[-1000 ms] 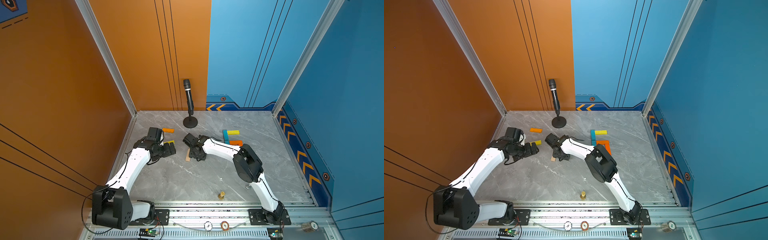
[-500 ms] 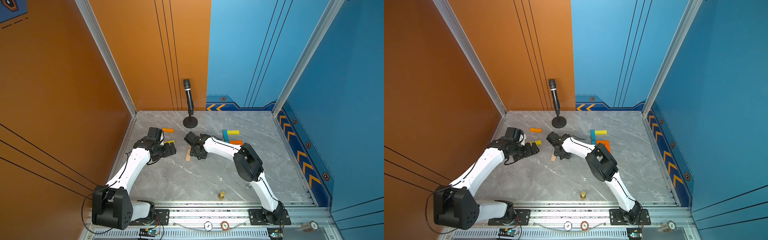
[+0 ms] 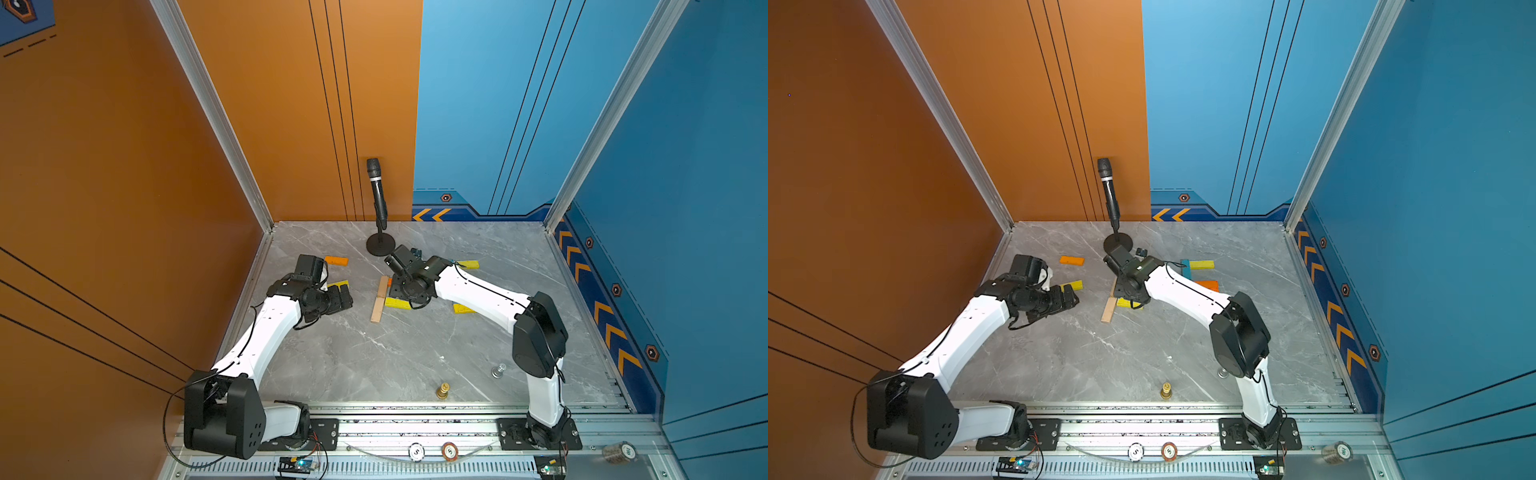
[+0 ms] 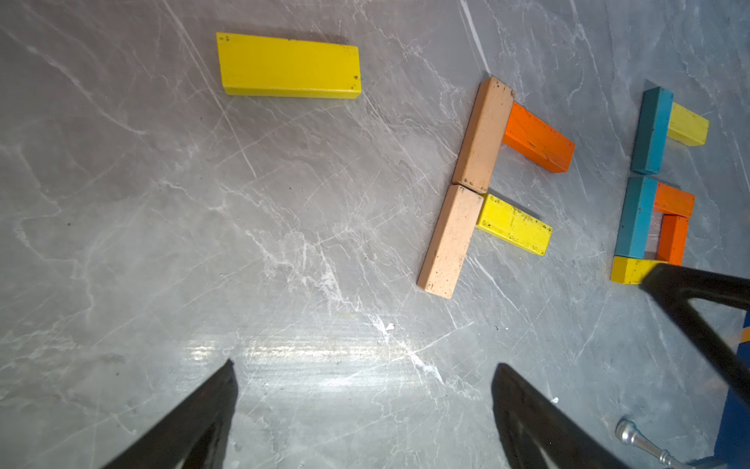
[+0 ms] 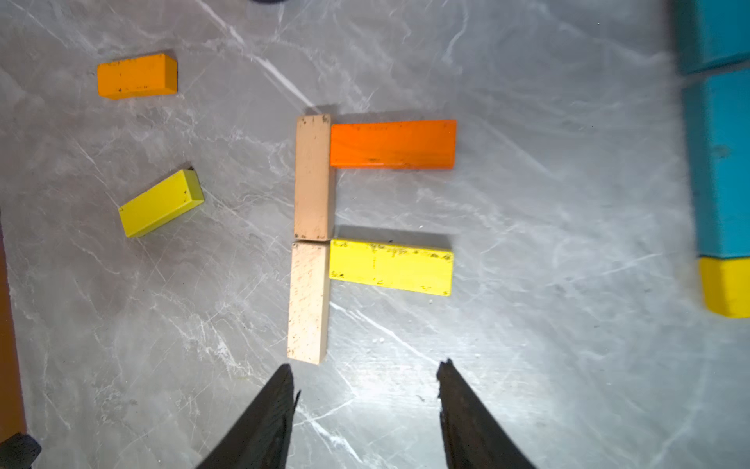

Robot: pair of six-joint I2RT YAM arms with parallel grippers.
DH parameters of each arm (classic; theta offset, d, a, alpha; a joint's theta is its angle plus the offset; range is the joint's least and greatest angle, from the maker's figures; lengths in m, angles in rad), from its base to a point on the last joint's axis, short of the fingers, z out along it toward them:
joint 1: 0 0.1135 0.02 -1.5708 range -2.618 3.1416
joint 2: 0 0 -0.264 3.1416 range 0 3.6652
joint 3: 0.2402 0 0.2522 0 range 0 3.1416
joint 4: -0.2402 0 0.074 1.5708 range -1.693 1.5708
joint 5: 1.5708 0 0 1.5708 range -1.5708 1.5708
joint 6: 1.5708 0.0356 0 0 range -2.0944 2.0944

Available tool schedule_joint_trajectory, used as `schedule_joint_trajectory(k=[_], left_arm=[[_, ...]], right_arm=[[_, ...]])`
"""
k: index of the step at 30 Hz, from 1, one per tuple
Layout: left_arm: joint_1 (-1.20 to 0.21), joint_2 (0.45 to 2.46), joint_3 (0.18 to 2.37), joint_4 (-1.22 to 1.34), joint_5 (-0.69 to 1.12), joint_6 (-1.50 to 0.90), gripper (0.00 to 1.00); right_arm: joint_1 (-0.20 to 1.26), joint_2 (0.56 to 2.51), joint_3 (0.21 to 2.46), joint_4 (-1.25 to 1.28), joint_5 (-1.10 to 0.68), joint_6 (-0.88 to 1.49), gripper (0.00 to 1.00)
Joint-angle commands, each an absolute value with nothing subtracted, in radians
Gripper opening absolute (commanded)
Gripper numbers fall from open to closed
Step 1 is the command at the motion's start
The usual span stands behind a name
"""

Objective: Assemble the number 6 with building blocks
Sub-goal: Assemble the building block at the center of the board.

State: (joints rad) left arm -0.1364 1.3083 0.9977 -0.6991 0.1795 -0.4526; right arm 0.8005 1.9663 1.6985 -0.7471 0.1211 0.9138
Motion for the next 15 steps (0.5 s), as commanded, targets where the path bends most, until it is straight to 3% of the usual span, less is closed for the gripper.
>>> schedule_joint_trajectory(k=[1,15], left_arm=[[-0.128,1.333,0.984,-0.700,0.160,-0.442,0.98],[-0.139,1.444,1.014,-0.725,0.043,-0.409,0.98]], right_arm=[[0.753,1.974,1.617,-0.765,0.163,0.785,0.56],[0.709,2.118,1.643,-0.823,0.211,0.530,0.56]])
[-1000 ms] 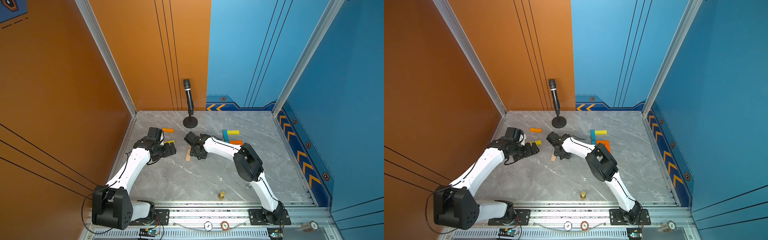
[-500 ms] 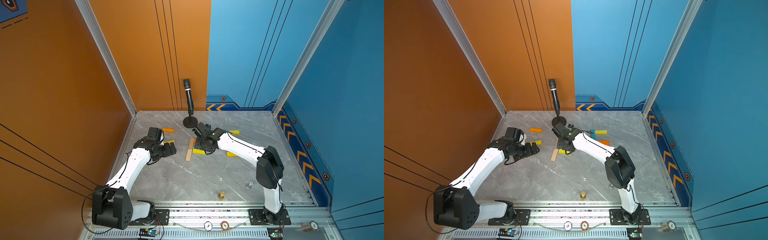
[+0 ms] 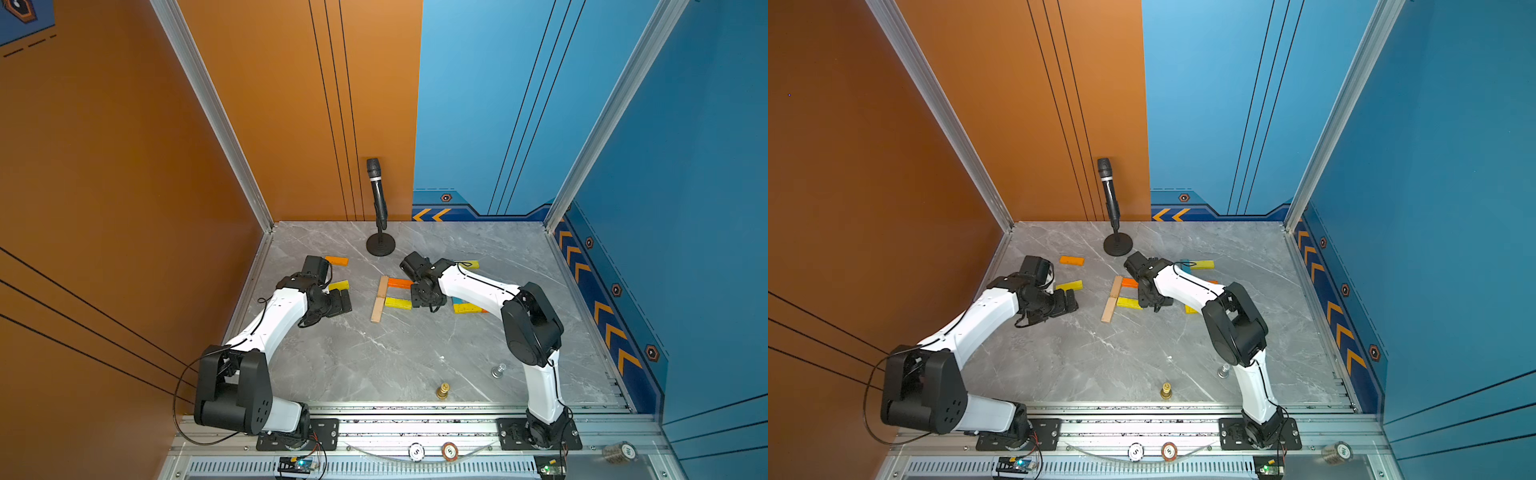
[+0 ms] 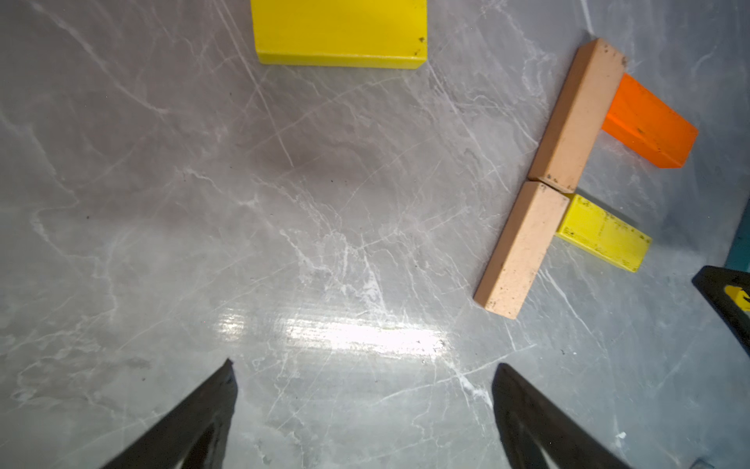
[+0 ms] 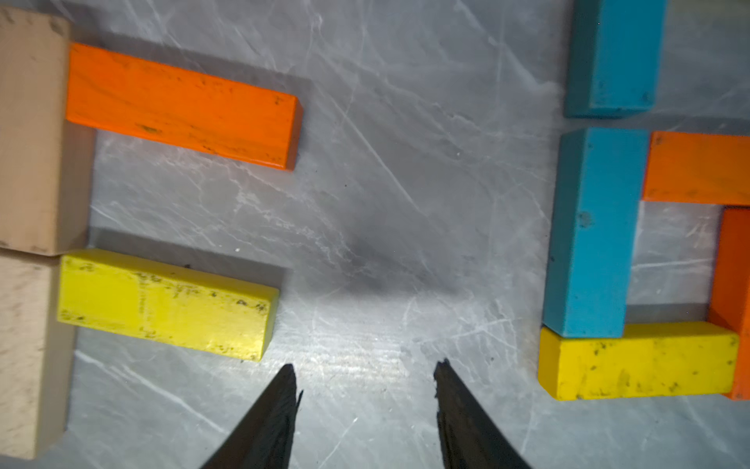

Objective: Assemble the number 6 with building blocks
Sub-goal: Assemble the building block at the center of the board.

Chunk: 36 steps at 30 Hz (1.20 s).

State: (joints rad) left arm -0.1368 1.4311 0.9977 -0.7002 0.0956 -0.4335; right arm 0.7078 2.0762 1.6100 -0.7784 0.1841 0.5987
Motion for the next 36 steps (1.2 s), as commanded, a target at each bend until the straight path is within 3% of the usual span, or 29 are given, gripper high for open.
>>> schedule_joint_trajectory(k=[1,36], left_arm=[[-0.137,1.448,1.015,-0.727,0.038,-0.407,0.98],[-0.131,1.456,1.023,-0.727,0.058,-0.403,0.98]], right_arm=[[0.709,2.125,1.648,-0.825,0.213,0.527,0.56],[0.709,2.195,1.662,-0.795,0.152,0.585,0.69]])
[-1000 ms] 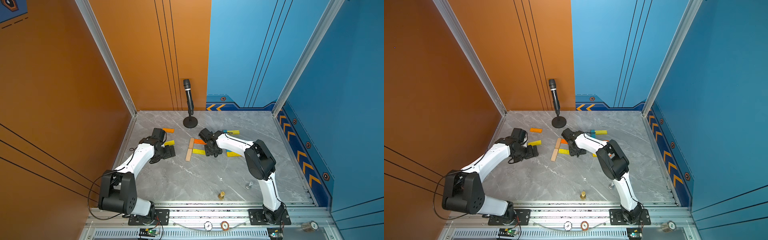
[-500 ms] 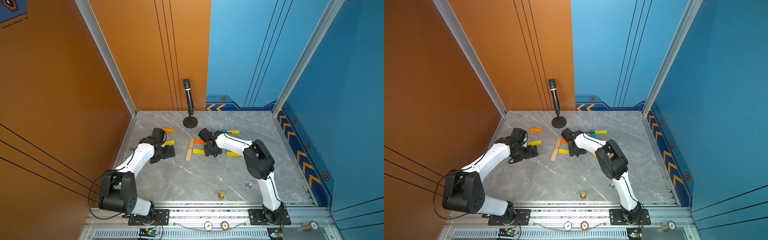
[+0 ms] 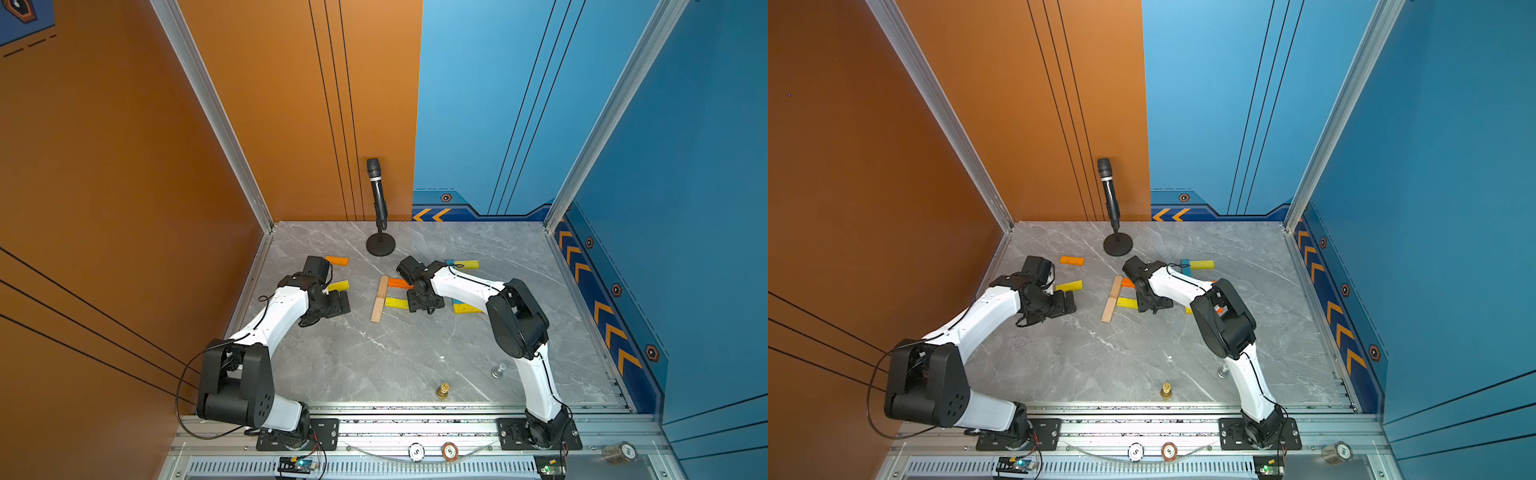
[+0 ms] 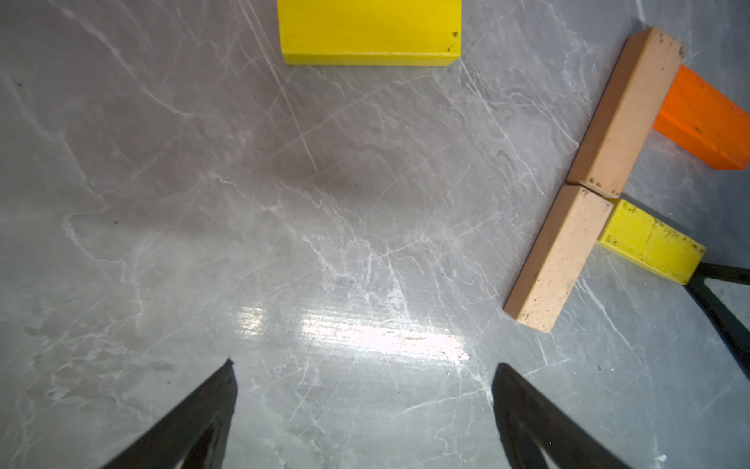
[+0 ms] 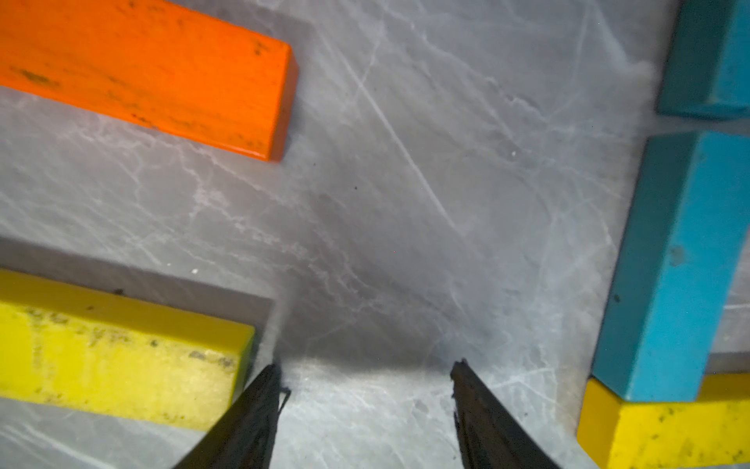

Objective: Assemble the number 6 with building blocks
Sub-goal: Assemble the building block at the center of the board.

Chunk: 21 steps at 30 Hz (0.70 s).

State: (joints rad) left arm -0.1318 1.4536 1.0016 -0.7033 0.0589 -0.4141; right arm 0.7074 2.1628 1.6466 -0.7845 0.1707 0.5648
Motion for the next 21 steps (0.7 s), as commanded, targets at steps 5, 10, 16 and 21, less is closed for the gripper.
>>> schedule_joint_trajectory(k=[5,10,16,21], left_arm=[[-0.131,1.452,1.023,-0.727,0.060,-0.403,0.98],[-0.131,1.454,1.023,-0.726,0.057,-0.402,0.98],[-0.132,1.457,1.023,-0.727,0.039,-0.408,0.98],[-0.131,1.477,1.091,-0.757,0.008,-0.465,0.98]], right_arm=[[0.709,2.197,1.667,-0.793,0.152,0.586,0.70],[0.709,2.197,1.670,-0.792,0.154,0.584,0.71],[0.709,2.164,1.663,-0.792,0.168,0.576,0.71],[0.709,2.054,1.649,-0.770,0.201,0.520,0.71]])
